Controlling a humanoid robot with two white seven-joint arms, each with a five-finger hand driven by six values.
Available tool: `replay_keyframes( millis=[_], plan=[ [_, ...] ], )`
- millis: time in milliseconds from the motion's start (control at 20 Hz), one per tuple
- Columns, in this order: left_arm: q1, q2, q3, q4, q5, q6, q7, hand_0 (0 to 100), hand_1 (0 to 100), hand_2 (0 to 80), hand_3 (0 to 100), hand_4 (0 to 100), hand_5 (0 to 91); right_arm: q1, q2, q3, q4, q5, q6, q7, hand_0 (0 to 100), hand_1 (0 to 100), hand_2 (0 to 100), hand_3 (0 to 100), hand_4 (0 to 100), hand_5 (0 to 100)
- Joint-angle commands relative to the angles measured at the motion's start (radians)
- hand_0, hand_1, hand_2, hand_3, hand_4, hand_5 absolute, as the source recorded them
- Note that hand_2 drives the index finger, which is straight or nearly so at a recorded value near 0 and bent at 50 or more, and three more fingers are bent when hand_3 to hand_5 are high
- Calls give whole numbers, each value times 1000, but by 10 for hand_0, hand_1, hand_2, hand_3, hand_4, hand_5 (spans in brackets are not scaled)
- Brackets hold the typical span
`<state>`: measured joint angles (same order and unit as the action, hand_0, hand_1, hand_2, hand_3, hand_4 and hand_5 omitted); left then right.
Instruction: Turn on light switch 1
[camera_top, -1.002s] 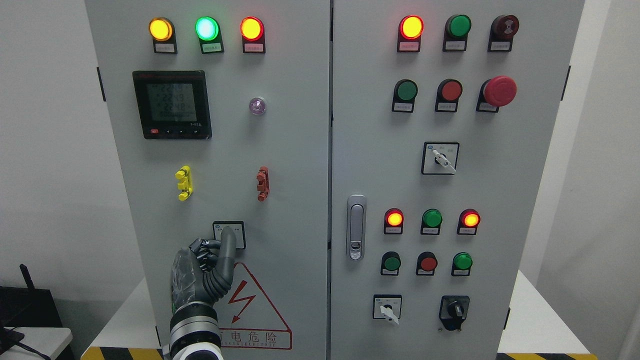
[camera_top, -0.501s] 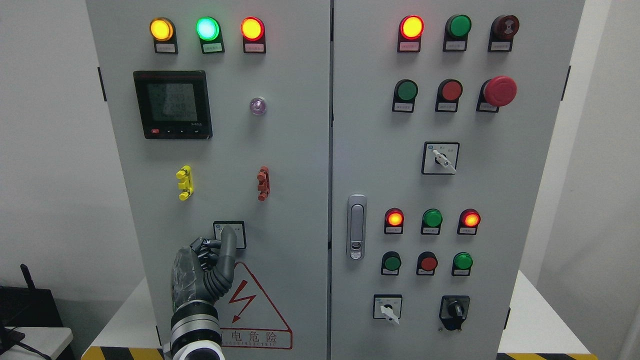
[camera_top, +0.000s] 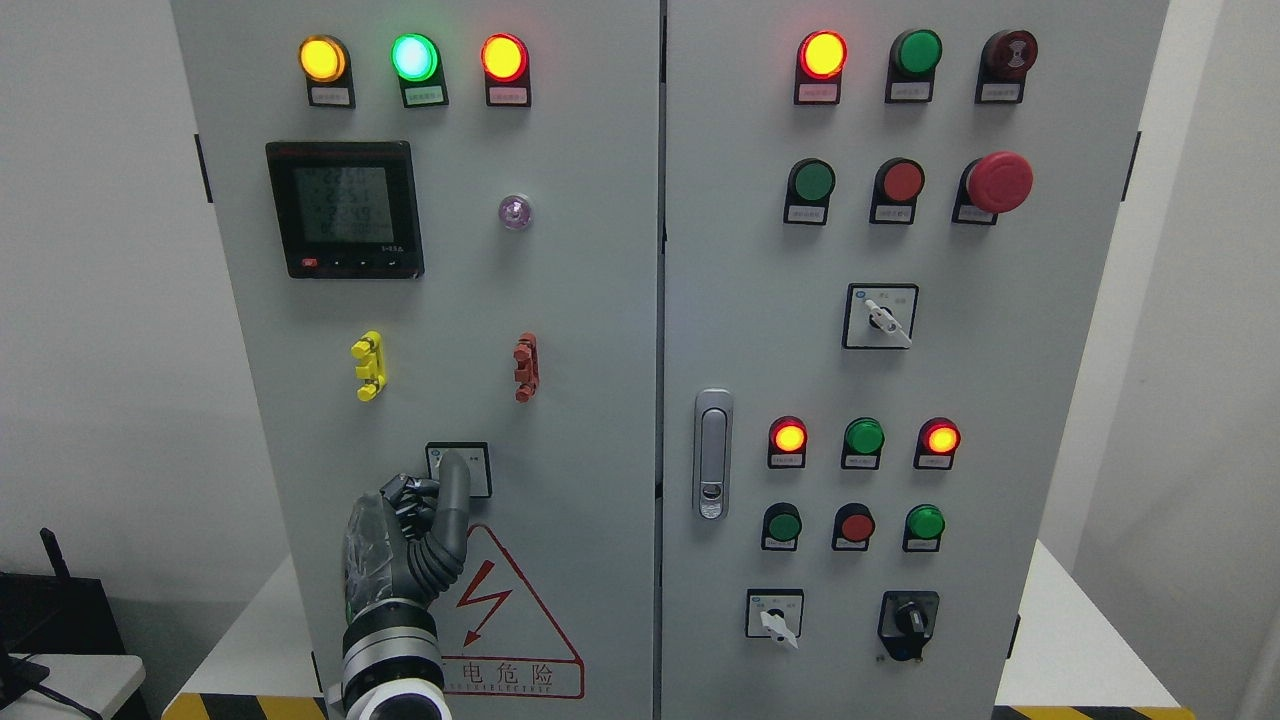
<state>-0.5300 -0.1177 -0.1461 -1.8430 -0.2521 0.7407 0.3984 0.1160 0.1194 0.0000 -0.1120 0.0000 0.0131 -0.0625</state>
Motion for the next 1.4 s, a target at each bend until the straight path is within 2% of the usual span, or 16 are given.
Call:
replay_keyframes(
  millis=[0,100,251,852,1002,1102,1353],
  plan=[
    [-2,1,0,4,2,-1,0,523,236,537,1000,983,880,1,0,17,0,-25,1,0,120,389,0,0,0,0],
    [-2,0,0,4,2,-1,0,526,229,534,1000,985,880,-1,0,17,0,-25,-1,0,120,389,0,0,0,0],
    [-2,0,0,2,2,-1,0,554,160,519,1000,991,880,1,0,17,0,-25,-1,0,120,389,0,0,0,0],
    [-2,0,0,1,4,-1,0,423,157,517,1000,994,881,-1,-1,17,0,-25,-1,0,120,389,0,0,0,0],
    [-2,0,0,-1,4,-1,0,353,173,517,1000,994,881,1,0,17,0,-25,1,0,120,389,0,0,0,0],
    [-2,0,2,-1,4,-1,0,263,192,517,1000,994,881,-1,0,17,0,-25,1,0,120,389,0,0,0,0],
    [-2,0,2,-4,4,-3,0,206,205,518,1000,994,881,1,0,17,0,-25,-1,0,120,389,0,0,0,0]
  ],
)
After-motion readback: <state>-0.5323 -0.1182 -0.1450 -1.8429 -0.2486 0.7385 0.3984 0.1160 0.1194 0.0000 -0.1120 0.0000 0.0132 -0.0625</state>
